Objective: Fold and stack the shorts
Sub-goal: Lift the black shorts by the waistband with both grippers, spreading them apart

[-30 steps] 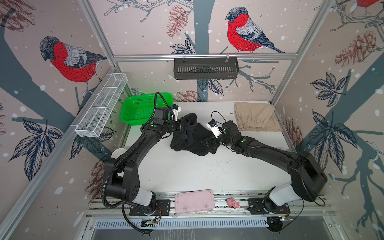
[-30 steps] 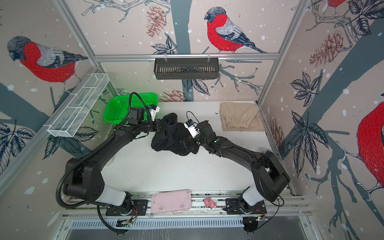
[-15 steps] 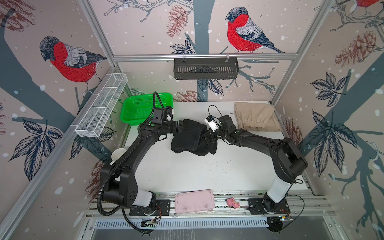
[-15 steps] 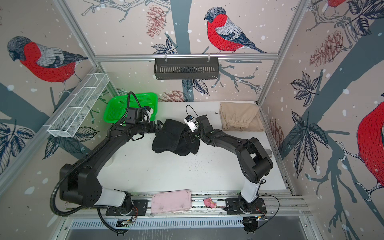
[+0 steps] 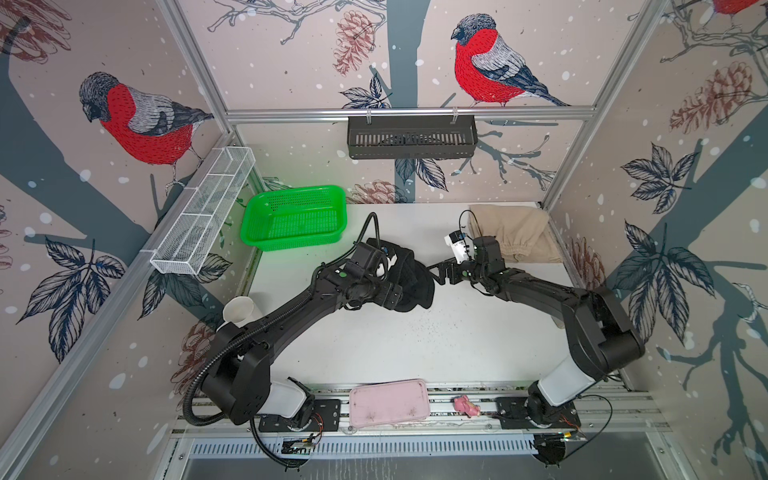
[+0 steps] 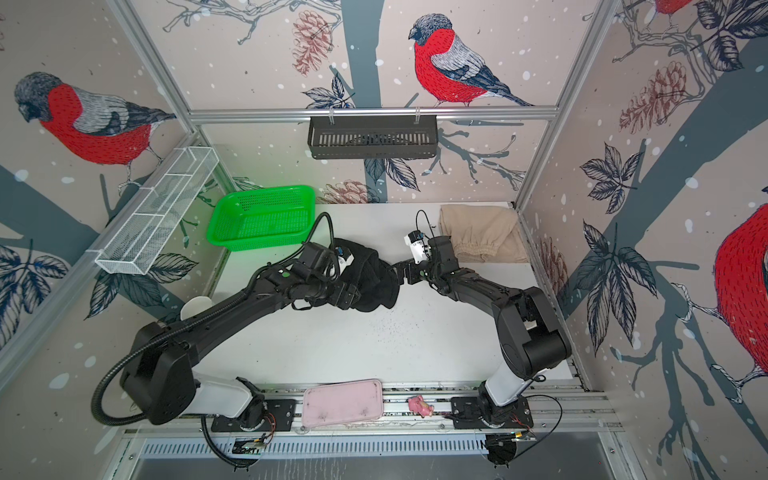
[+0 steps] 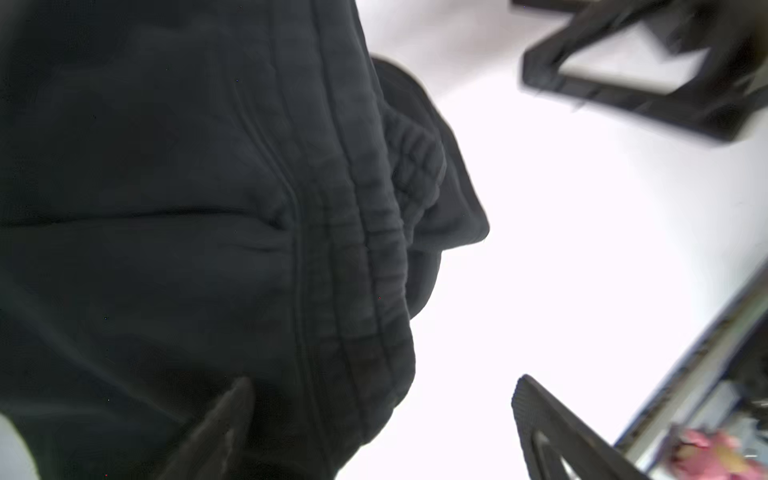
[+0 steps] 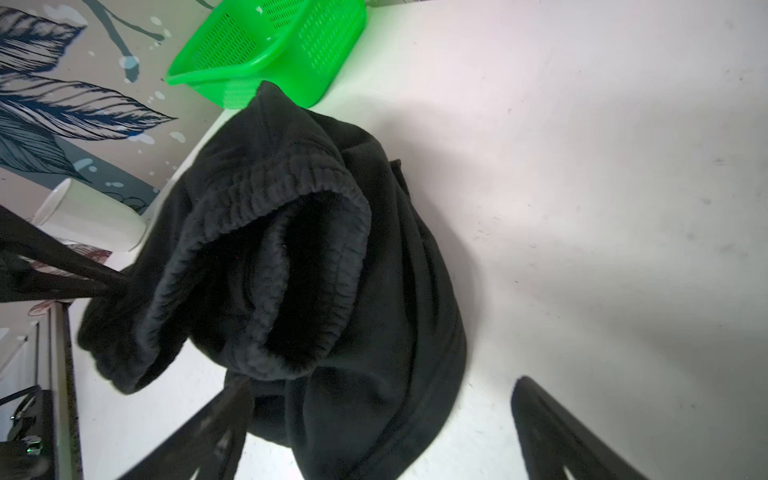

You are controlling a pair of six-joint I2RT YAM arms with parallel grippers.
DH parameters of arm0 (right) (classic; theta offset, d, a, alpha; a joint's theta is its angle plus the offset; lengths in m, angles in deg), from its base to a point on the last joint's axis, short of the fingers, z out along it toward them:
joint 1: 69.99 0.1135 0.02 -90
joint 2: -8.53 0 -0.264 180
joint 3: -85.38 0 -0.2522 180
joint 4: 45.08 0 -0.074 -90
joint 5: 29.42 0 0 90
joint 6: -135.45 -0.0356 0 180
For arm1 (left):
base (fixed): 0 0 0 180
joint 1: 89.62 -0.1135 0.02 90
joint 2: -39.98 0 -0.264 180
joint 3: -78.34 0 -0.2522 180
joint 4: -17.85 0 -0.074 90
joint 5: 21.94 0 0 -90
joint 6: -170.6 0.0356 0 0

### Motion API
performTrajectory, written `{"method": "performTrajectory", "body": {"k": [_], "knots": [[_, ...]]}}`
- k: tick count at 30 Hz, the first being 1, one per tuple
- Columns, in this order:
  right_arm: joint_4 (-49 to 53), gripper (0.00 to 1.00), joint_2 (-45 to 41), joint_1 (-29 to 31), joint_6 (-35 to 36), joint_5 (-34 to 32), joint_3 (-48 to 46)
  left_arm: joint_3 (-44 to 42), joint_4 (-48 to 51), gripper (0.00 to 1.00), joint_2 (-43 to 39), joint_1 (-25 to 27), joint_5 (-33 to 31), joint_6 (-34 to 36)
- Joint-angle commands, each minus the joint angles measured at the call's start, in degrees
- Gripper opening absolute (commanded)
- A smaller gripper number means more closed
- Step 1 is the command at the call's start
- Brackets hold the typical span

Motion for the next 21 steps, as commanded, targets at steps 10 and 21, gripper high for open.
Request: {"method": "performTrajectory", "body": {"k": [10,21], "knots": [[-3.22,0.98,0.13,4.85,-2.24,1.72,-1.57,4.09,9.06,0.97,12.29,2.46,-20.75,4.07],[-10.47,0.85,11.95,13.10,-8.48,1.16,5.25,8.81,15.01,0.00,13.38,2.29,-28.94,-2.45]]}}
